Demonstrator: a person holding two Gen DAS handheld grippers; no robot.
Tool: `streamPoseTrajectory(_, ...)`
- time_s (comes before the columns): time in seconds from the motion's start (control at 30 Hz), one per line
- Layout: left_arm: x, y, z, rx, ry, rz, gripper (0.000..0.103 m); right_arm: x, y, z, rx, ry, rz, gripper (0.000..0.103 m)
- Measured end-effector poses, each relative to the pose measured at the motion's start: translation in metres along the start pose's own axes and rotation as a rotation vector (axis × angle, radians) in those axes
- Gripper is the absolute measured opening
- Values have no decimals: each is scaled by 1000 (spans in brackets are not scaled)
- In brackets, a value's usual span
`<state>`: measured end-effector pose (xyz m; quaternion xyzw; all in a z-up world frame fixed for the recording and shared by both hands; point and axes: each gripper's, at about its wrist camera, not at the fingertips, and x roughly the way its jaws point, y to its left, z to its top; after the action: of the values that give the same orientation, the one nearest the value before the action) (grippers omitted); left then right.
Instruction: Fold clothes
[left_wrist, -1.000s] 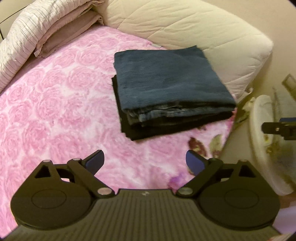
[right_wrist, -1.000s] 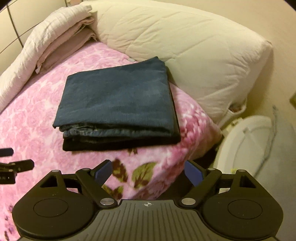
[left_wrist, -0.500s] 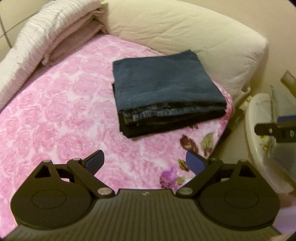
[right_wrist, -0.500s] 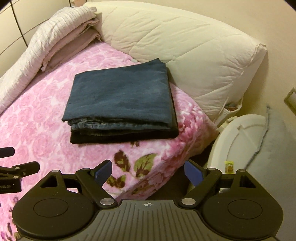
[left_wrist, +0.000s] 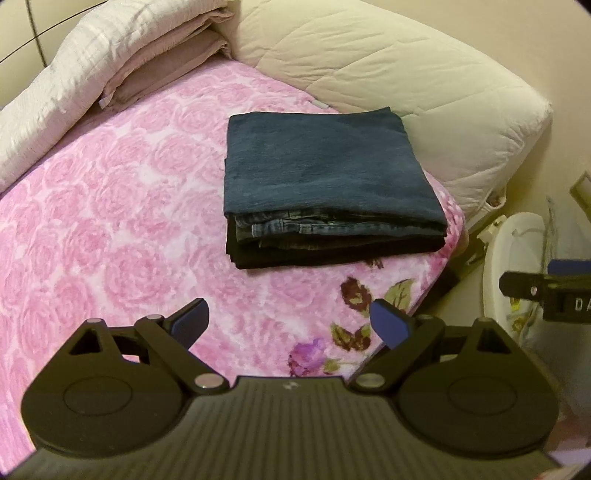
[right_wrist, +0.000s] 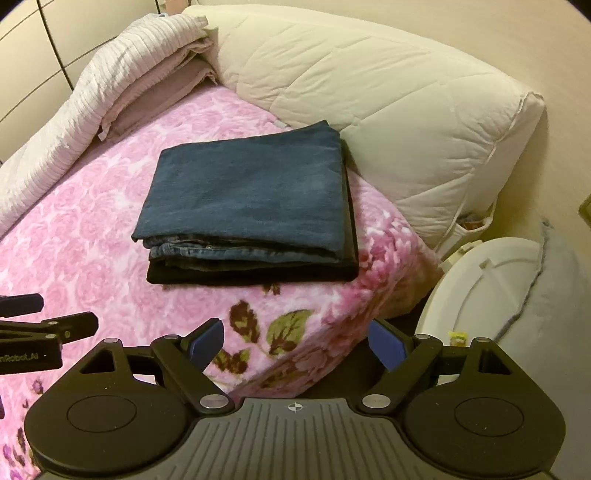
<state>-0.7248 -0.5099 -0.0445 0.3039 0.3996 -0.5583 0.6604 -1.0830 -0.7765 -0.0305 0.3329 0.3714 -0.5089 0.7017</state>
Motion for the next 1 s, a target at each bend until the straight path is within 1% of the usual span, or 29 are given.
streamPoseTrajectory(0.2, -3, 5, 2, -43, -10, 24, 92, -4, 1, 0, -5, -6, 14, 87)
streamPoseTrajectory(0.47, -8, 2, 5, -1, -34, 56, 92, -9, 6, 2, -15, -25, 23, 87)
streamPoseTrajectory(1.0, -4, 2, 9, 30, -15, 44, 92, -12, 11, 9, -12, -49, 21, 87)
